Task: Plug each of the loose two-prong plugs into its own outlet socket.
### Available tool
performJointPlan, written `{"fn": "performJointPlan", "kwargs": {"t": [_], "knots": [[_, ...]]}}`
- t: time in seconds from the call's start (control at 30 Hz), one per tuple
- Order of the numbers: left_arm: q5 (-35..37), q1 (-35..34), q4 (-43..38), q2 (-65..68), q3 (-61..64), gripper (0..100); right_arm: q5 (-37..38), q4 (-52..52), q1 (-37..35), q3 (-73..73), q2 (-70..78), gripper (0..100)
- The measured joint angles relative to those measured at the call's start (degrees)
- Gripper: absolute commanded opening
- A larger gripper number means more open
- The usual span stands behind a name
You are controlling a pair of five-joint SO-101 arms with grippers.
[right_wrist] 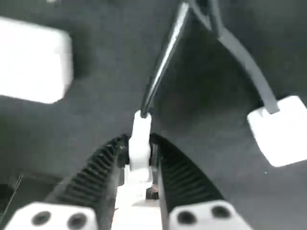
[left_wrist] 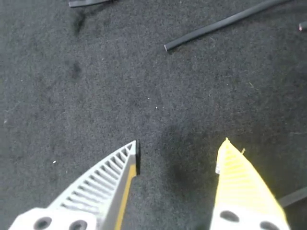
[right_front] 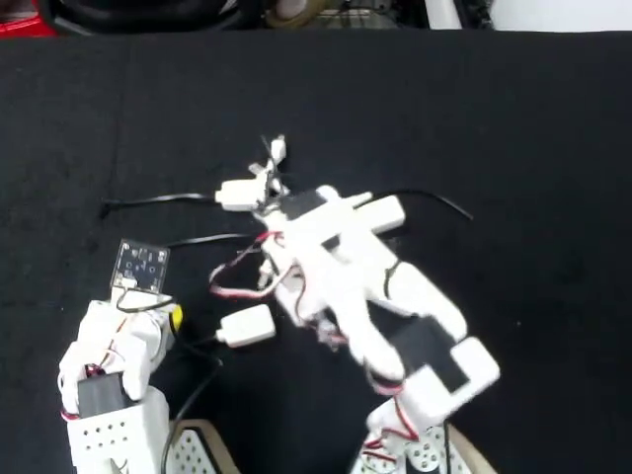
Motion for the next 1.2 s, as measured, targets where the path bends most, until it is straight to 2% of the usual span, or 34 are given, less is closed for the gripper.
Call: {"fn": "performJointPlan", "kwargs": {"t": [0.17, 0.33, 0.47, 0.67, 0.73, 0.93, 1.13, 1.2], "knots": [[0.0, 0.0, 0.0, 0.0, 0.0, 27, -0.5, 1.6, -7.8, 0.0, -13.8, 1.1], [0.0, 0.2, 0.0, 0.0, 0.0, 27, -1.1, 0.2, -10.4, 0.0, -28.3, 1.1], [0.0, 0.5, 0.0, 0.0, 0.0, 27, 2.2, -8.3, -6.9, 0.1, -35.0, 1.1], [0.0, 0.5, 0.0, 0.0, 0.0, 27, 5.7, -26.5, 5.9, 4.4, -35.9, 1.1], [0.3, 0.5, -0.7, 0.0, 0.0, 27, 5.7, -28.2, 6.3, 6.9, -36.7, 1.1], [12.4, 0.5, -4.7, 0.0, -1.8, 27, 5.8, -28.3, 0.4, 19.0, -48.1, 1.1], [23.0, 0.9, -5.3, 0.0, -16.4, 27, 4.2, -29.2, -8.6, 32.2, -71.3, 1.1], [27.3, 3.6, -5.3, -0.3, -20.7, 27, 3.8, -31.5, -10.8, 36.9, -80.3, 1.1]]}}
